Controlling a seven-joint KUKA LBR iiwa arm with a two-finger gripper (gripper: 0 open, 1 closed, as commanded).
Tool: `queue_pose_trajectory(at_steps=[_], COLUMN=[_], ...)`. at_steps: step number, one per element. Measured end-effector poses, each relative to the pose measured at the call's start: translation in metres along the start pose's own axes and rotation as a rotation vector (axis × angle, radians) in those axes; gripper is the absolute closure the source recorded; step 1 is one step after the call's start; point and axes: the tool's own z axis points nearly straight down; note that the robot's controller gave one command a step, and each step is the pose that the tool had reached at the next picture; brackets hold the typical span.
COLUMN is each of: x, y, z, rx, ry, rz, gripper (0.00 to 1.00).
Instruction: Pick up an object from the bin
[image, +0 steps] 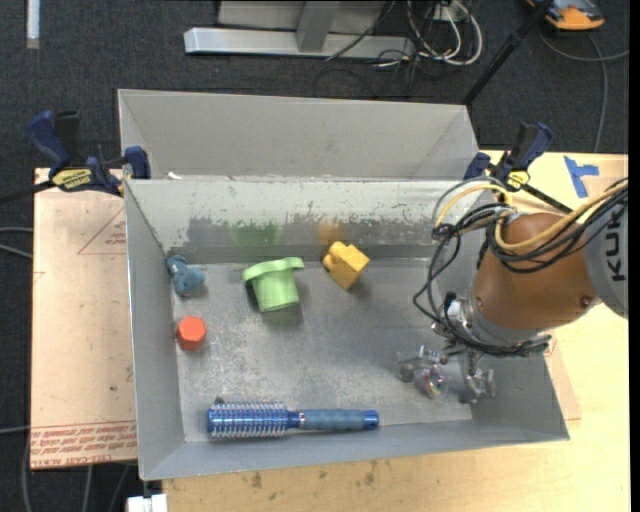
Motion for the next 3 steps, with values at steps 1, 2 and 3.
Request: queue_pose_trajectory(at_steps=[1, 2, 3], x=[0.001, 0.002, -0.008], y=[-0.001, -0.001, -0.013], z=[0.000, 0.000, -0.001], rx=[0.001, 0.001, 0.001], ry=[0.001, 0.000, -0.005], rz=[0.005, 0.006, -0.498], gripper=[1.00, 0.00, 0.00])
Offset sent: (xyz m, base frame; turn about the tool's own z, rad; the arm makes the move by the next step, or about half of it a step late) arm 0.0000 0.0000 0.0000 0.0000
